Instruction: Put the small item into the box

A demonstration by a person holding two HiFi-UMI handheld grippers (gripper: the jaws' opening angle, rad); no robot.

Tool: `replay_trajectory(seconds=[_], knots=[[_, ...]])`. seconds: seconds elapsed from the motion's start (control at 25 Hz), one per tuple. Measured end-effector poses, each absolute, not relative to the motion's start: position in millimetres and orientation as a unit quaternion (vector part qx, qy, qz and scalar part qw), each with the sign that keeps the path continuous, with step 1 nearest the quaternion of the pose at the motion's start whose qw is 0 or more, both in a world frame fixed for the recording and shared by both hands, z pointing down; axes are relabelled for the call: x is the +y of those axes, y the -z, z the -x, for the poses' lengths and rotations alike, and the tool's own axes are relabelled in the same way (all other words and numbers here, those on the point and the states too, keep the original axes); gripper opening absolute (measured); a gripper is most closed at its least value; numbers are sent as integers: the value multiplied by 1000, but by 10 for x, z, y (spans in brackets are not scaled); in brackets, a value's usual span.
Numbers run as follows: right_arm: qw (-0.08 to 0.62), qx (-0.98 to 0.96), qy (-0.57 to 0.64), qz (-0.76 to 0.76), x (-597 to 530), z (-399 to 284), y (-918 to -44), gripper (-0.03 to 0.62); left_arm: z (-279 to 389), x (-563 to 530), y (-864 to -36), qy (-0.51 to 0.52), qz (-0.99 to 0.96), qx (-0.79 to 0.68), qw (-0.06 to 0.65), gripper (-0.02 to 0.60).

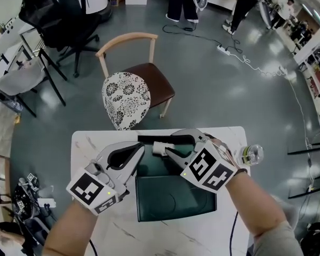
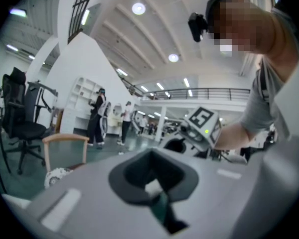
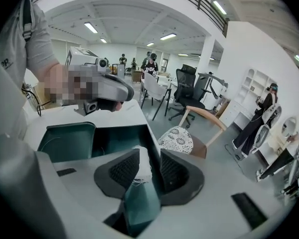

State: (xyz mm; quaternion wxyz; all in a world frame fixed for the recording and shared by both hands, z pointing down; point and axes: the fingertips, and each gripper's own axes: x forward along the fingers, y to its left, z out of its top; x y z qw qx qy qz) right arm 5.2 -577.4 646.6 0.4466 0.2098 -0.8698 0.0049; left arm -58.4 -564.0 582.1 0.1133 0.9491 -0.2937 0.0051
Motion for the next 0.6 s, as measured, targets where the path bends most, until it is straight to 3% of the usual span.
replay_trajectory(seconds=[0.36,0.6], knots=[[385,-881,-5,-273,-5831,-120,-6008,18,673,-5572,-5450,4,-948,-302,102,3],[320,-893,-28,-315,-5829,-218,-5511,9,730,-5473,-5062,15,-947,-308,92,3]])
